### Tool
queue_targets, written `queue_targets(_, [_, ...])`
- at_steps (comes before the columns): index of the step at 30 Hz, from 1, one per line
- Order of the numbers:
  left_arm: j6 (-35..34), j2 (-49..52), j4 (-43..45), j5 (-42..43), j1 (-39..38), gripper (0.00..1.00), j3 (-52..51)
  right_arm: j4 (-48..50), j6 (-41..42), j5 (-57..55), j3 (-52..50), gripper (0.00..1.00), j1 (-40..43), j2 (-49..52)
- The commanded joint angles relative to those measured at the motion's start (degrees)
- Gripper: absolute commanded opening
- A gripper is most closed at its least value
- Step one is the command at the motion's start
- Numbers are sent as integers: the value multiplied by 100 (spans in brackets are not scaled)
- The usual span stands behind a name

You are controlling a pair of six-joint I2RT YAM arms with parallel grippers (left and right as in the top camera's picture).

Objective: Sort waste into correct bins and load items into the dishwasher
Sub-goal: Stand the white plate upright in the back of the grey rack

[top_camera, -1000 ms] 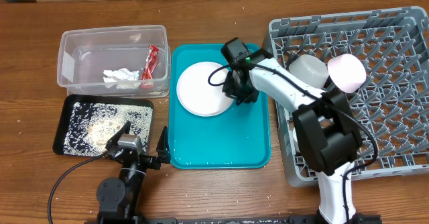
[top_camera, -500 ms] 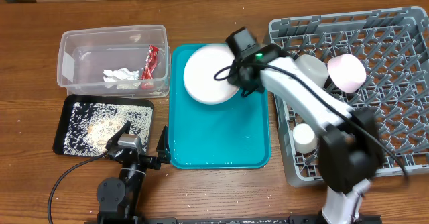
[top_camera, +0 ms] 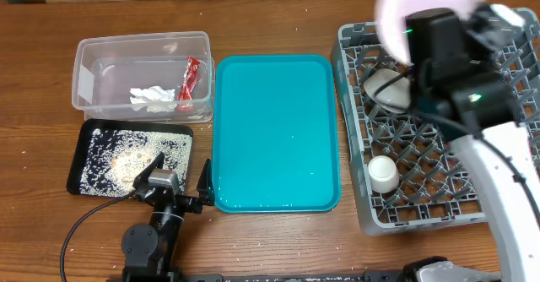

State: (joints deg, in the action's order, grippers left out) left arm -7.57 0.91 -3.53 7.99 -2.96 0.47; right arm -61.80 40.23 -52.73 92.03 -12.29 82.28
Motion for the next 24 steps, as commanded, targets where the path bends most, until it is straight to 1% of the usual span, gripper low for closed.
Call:
queue_targets(1, [-59, -55, -9, 55, 15, 100, -20, -181, -22, -901, 17, 4, 776, 59])
queue_targets(4, [-59, -55, -9, 55, 15, 100, -20, -503, -17, -894, 17, 4, 1462, 177])
queue_targets(9, [-59, -55, -9, 55, 15, 100, -20, -584, -20, -699, 15, 4, 2232, 468])
queue_targets(14, [-59, -55, -9, 57, 15, 100, -20, -634, -35, -658, -13, 4, 2411, 848])
queue_targets(17, [-59, -55, -9, 55, 15, 100, -20, -466, -422, -654, -138, 4, 2391, 1034])
queue_targets(21, [-59, -55, -9, 55, 15, 100, -20, -118, -1259, -660, -356, 4, 2365, 1283])
queue_targets(24, [-59, -55, -9, 57, 15, 100, -20, 385, -2212, -651, -634, 4, 2337, 1384])
